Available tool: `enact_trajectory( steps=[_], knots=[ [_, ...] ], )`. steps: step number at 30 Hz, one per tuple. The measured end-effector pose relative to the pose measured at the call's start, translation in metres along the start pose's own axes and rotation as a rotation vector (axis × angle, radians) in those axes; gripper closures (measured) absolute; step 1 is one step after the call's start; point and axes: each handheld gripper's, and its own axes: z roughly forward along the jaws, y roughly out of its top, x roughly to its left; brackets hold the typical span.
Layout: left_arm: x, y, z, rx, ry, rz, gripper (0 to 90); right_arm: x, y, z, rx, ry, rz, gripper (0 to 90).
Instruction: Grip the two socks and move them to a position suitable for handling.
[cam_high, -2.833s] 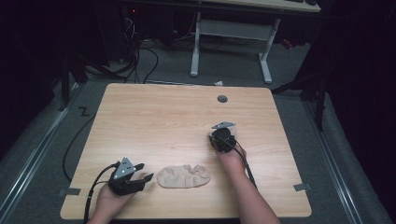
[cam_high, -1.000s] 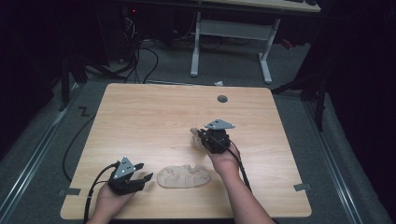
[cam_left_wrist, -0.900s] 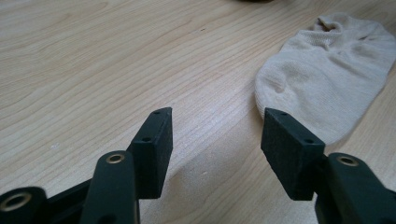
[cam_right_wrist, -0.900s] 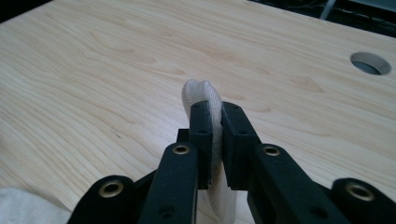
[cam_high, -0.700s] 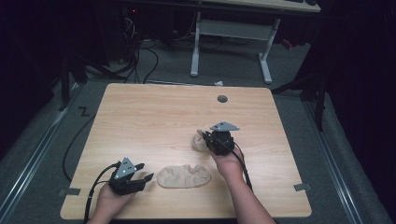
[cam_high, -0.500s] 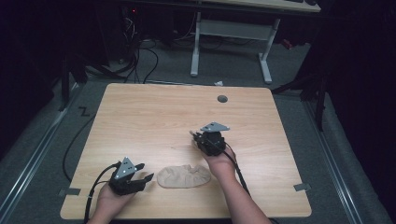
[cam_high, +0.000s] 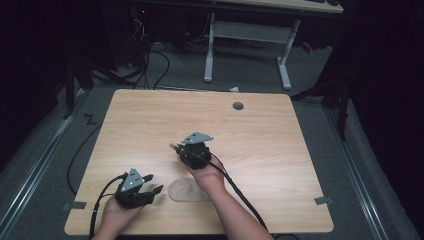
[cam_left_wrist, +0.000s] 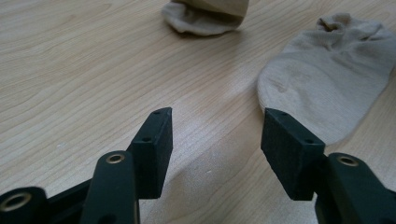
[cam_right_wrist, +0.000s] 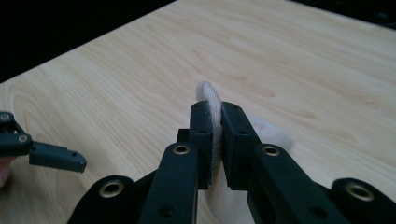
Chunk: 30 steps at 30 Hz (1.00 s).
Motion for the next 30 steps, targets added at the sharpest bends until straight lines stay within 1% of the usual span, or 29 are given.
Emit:
enact_trajectory(
  steps=[3,5,7,8,9,12,17,18,24,28,30],
  knots=[
    [-0.001,0.0,0.001,-0.004,0.003,0.0,44.1,-0.009,0.001,-0.007,-0.004,-0.033,0.007,84.0],
    [-0.001,0.0,0.001,-0.001,0.002,0.001,44.1,-0.019,-0.003,-0.013,-0.004,-0.063,0.032,83.7],
    [-0.001,0.0,0.002,0.003,0.0,0.002,44.1,-0.028,-0.008,-0.018,0.0,-0.08,0.051,82.8],
    [-0.001,0.0,0.002,0.005,-0.002,0.003,44.1,-0.034,-0.012,-0.021,0.006,-0.094,0.066,82.8],
    [-0.002,0.0,0.002,0.005,-0.001,0.004,44.1,-0.039,-0.015,-0.023,0.006,-0.105,0.064,82.8],
    [-0.003,0.0,0.003,0.002,-0.001,0.003,44.1,-0.051,-0.027,-0.029,0.025,-0.144,0.086,82.9],
    [-0.003,0.0,0.004,0.01,-0.002,0.007,44.1,-0.067,-0.047,-0.035,0.06,-0.191,0.122,80.7],
    [-0.003,0.0,0.004,0.01,-0.002,0.007,44.1,-0.071,-0.054,-0.037,0.069,-0.203,0.136,79.7],
    [-0.003,0.0,0.004,0.014,-0.004,0.0,44.1,-0.085,-0.078,-0.044,0.102,-0.243,0.178,73.6],
    [-0.003,0.0,0.005,0.015,-0.002,-0.007,44.2,-0.089,-0.086,-0.052,0.101,-0.256,0.191,72.4],
    [-0.002,0.0,0.005,0.017,-0.007,-0.019,44.1,-0.09,-0.089,-0.057,0.101,-0.26,0.186,71.0]
  ],
)
